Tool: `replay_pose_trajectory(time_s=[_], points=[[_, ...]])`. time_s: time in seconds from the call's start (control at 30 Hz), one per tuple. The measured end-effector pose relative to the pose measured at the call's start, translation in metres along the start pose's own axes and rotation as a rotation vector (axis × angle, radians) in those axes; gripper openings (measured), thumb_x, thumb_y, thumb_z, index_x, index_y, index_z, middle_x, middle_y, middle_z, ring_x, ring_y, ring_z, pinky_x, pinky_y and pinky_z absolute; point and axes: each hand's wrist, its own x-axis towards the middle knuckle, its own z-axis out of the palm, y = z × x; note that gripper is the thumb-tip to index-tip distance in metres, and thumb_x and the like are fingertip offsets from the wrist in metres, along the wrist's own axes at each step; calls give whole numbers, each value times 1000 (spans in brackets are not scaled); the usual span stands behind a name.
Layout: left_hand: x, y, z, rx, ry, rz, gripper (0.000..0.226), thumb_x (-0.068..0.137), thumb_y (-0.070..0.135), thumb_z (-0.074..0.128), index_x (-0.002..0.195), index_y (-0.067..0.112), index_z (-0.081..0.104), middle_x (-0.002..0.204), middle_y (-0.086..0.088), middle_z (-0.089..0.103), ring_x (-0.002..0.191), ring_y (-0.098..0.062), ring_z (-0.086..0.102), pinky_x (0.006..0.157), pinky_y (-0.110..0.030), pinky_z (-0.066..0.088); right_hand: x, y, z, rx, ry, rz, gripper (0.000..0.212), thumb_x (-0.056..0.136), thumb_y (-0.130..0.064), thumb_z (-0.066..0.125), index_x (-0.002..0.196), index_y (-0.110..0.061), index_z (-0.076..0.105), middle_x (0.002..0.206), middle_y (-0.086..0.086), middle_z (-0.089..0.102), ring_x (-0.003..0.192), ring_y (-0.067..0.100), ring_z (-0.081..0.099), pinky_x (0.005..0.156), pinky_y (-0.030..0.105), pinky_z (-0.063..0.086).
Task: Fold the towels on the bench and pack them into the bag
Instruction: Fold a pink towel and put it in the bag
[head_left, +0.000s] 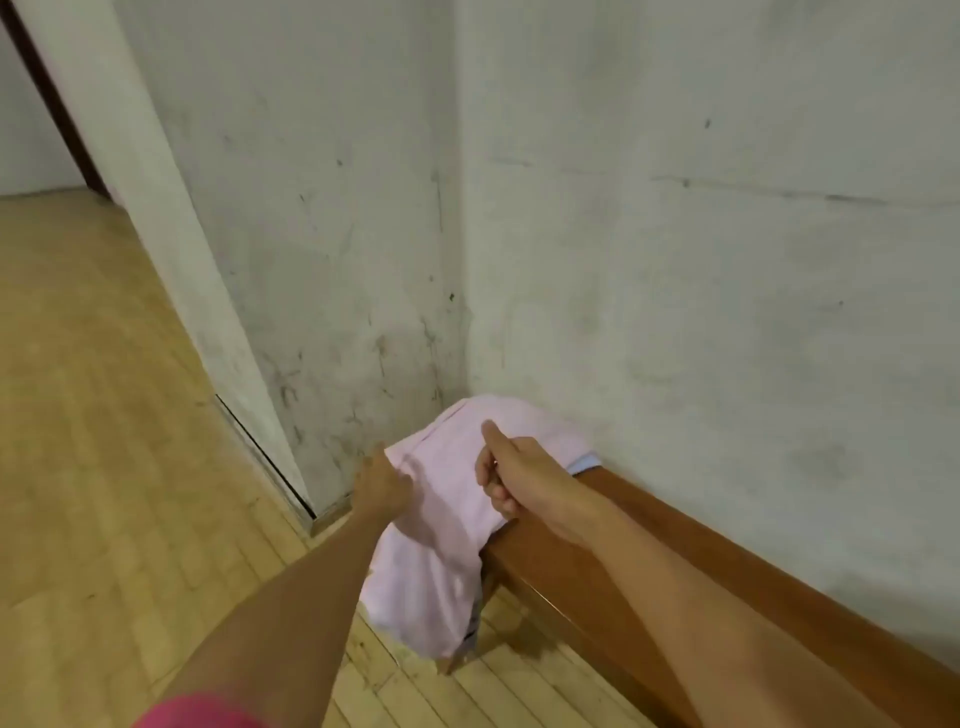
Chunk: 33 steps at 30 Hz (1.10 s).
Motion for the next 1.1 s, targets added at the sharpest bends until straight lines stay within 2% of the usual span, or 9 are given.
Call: replay_pose_trajectory(time_s=[0.1,0.2,0.37,0.5,0.67,0.87,0.93,1.0,1.1], points=[[14,-5,2,-96,-82,-54,53,89,9,61,138,-1,45,129,-19,55,124,-35,52,92,-35,43,7,0,8,-10,-5,3,55,107,-47,31,69,-11,51,51,-2,42,43,10,35,46,21,30],[31,-16,7,-134,-76,-59,8,87,11,64,93,5,64,96,-17,66,99,-33,63,78,-34,47,15,3,7,-26,-19,-1,55,106,-47,31,69,-12,51,51,-2,42,45,10,35,47,21,30],[46,-33,7,-69,5,-69,41,87,6,61,48,10,50,50,-6,46,68,-25,52,61,-30,36,18,13,-2,-30,22,45,53,107,-45,32,71,-11,51,50,-3,42,44,10,34,46,21,30],[59,-40,12,-179,-2,-87,20,81,0,57,63,-1,63,72,-25,66,81,-40,67,68,-42,51,13,15,-4,-26,20,48,53,106,-46,32,72,-12,52,52,-3,43,45,9,36,46,19,33],[44,-16,10,-270,14,-49,18,81,11,71,95,1,65,94,-16,66,91,-31,63,77,-35,47,9,13,-9,-83,17,34,53,106,-46,31,74,-12,53,56,-1,44,48,9,38,49,19,35],[7,59,-17,-309,194,212,17,92,18,65,90,2,70,83,-11,68,80,-26,63,62,-27,41,13,13,-15,-221,101,-45,32,105,-33,42,90,-9,57,70,3,54,61,13,46,58,23,40],[-23,97,-31,-264,50,455,20,93,21,64,86,6,74,75,-5,69,69,-13,62,58,-20,41,16,13,-23,-421,146,-143,24,101,-16,46,125,-20,51,100,5,57,77,13,51,70,26,45],[-65,126,-37,-166,-208,698,17,95,21,62,92,14,77,79,3,72,67,-3,61,62,-13,42,17,15,-37,-666,175,-207,65,95,-4,48,149,-36,28,128,3,42,107,17,46,92,31,45],[-106,138,-33,-124,-367,810,21,94,29,62,93,17,78,85,3,74,76,-7,64,71,-16,45,9,13,-61,-997,200,-248,55,93,-23,59,145,-35,46,148,1,31,132,24,32,109,41,36]])
